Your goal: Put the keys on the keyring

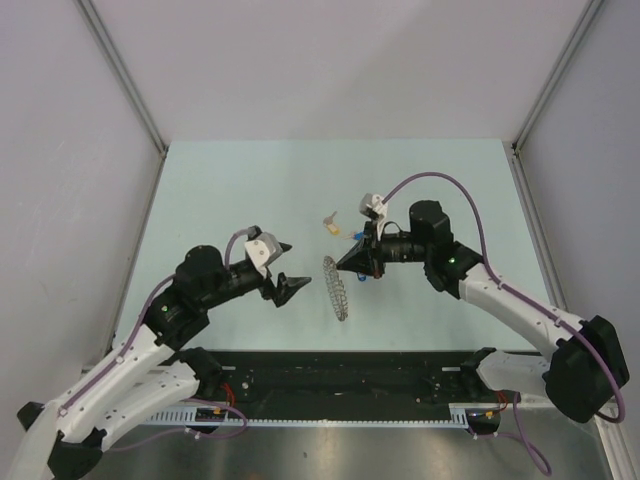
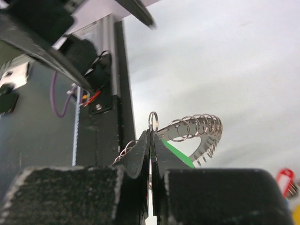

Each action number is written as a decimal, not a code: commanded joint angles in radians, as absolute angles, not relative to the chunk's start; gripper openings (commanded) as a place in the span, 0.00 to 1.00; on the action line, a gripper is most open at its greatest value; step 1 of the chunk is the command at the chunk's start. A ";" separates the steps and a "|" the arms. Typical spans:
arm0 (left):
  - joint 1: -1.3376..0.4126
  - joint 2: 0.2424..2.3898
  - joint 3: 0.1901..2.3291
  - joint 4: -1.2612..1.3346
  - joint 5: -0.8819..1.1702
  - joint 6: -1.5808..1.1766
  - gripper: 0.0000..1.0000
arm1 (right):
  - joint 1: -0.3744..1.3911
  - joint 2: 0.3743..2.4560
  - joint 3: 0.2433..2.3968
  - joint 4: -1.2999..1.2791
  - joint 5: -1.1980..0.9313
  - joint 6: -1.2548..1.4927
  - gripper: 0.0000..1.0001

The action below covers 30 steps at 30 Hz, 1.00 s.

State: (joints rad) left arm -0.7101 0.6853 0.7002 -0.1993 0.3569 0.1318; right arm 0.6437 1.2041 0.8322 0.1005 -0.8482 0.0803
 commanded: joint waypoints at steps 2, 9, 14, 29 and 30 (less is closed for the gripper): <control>-0.704 0.589 0.712 -0.244 0.083 0.074 0.98 | 0.542 1.143 0.897 0.011 -0.698 0.103 0.00; -0.692 0.538 0.687 -0.334 -0.161 0.006 1.00 | 0.286 1.195 0.985 -0.109 -0.543 0.120 0.00; -0.660 0.535 0.684 -0.350 -0.196 -0.060 1.00 | 0.108 1.293 1.038 0.021 -0.525 0.182 0.00; -0.434 0.511 0.669 -0.325 -0.118 -0.163 1.00 | -0.334 1.392 0.823 0.244 -0.371 0.394 0.00; -0.430 0.509 0.667 -0.325 -0.114 -0.163 1.00 | -0.348 1.369 0.757 0.242 -0.348 0.400 0.00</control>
State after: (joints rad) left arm -0.4561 0.5217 0.6712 -0.3538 -0.1421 -0.1177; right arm -0.2935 1.4765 0.8963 0.1596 -0.4168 0.3237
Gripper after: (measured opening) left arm 0.996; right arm 0.008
